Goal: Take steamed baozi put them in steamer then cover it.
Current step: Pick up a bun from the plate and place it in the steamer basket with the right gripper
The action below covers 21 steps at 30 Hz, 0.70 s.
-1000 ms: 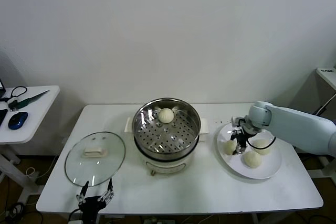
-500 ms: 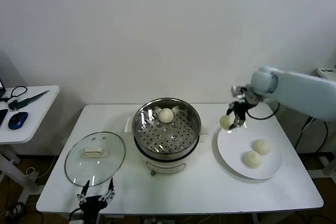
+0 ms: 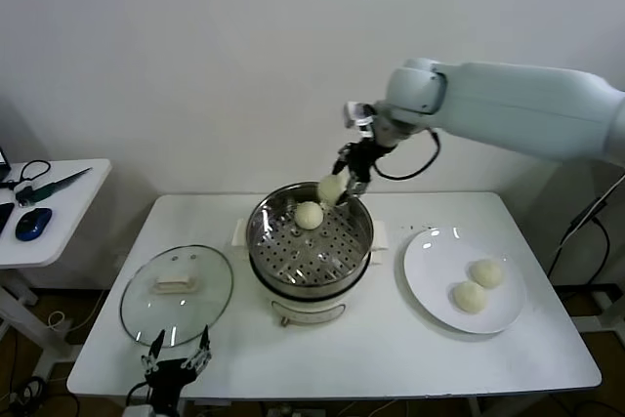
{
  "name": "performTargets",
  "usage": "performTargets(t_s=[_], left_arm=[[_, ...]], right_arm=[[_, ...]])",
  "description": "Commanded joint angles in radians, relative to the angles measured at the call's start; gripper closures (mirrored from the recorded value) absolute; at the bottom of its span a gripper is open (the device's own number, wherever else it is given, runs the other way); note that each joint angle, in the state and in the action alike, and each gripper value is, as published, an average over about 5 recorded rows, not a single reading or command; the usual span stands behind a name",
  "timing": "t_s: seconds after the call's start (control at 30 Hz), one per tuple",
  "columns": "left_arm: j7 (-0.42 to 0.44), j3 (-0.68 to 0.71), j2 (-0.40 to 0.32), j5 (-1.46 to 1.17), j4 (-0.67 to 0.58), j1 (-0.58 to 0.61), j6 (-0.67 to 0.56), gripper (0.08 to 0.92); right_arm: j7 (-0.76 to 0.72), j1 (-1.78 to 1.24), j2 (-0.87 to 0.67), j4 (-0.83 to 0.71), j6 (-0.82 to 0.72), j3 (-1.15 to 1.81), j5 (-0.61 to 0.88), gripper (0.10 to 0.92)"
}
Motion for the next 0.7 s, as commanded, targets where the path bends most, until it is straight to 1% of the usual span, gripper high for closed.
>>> performTargets(t_s=[0.03,0.37,0.5,0.7], left_arm=[[0.000,-0.002,0.002,-0.004,-0.005,0.001,0.001,0.177],[-0.002,-0.001,0.000,-0.006,-0.012,0.007,-0.004,0.177],[-0.002,-0.002,0.000,-0.007,-0.014,0.009,-0.004,0.177],[-0.001,0.001,-0.003,-0.005,-0.015,0.008,-0.002,0.177]], right_arm=[[0.102,-0.134,0.239,-0.065,-0.063,-0.012,0.020,0.355],[0.135,-0.258,0.319,-0.217,-0.083,0.004,-0.032,0.355],[0.146,-0.274,0.324,-0.230,-0.092,0.001,-0.047,0.357],[0.173,-0.287,0.306,-0.208,-0.107,0.009,-0.060,0.348]])
